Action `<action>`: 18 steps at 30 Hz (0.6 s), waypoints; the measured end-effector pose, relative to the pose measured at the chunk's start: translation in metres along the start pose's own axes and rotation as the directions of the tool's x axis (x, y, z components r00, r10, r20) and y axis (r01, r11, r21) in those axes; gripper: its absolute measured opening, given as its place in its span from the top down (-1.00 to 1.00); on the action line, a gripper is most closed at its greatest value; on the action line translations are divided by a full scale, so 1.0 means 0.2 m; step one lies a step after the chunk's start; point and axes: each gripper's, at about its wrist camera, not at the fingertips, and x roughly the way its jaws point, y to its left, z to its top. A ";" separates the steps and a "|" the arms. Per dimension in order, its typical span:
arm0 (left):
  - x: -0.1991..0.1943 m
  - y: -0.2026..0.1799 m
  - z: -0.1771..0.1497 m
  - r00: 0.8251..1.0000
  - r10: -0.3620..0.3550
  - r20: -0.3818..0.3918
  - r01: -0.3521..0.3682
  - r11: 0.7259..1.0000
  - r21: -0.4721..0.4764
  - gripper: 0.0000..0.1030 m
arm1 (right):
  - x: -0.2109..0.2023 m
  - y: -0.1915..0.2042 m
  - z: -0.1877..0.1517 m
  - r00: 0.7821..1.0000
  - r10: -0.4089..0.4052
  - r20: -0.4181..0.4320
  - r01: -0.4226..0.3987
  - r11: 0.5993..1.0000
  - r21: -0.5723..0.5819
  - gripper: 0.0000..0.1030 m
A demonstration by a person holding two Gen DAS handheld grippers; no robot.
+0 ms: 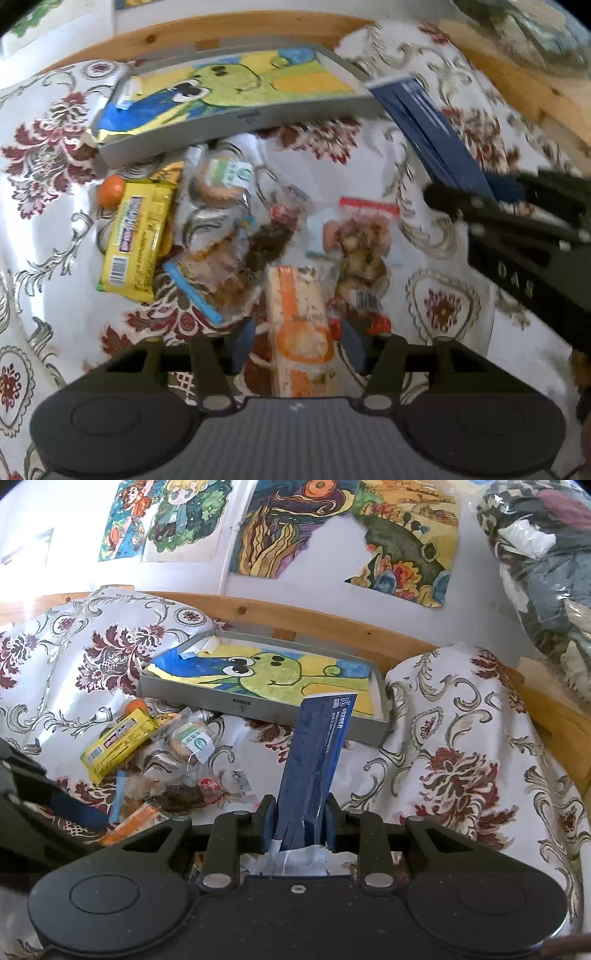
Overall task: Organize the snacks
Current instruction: 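Lift both held snacks and carry them toward the gray tray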
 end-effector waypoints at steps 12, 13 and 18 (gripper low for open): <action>-0.02 0.05 0.03 1.000 -0.023 0.002 0.023 0.999 -0.028 0.25 | 0.03 0.04 -0.01 1.000 0.008 0.000 -0.008 1.000 -0.026 0.46; -0.03 0.06 0.04 1.000 -0.023 0.008 0.023 0.999 -0.032 0.25 | 0.03 0.04 0.00 1.000 0.008 0.003 -0.008 1.000 -0.029 0.46; -0.10 0.13 0.11 0.998 -0.026 0.048 0.028 0.998 -0.054 0.25 | 0.06 0.05 0.05 0.999 0.032 0.019 -0.032 0.999 -0.019 0.46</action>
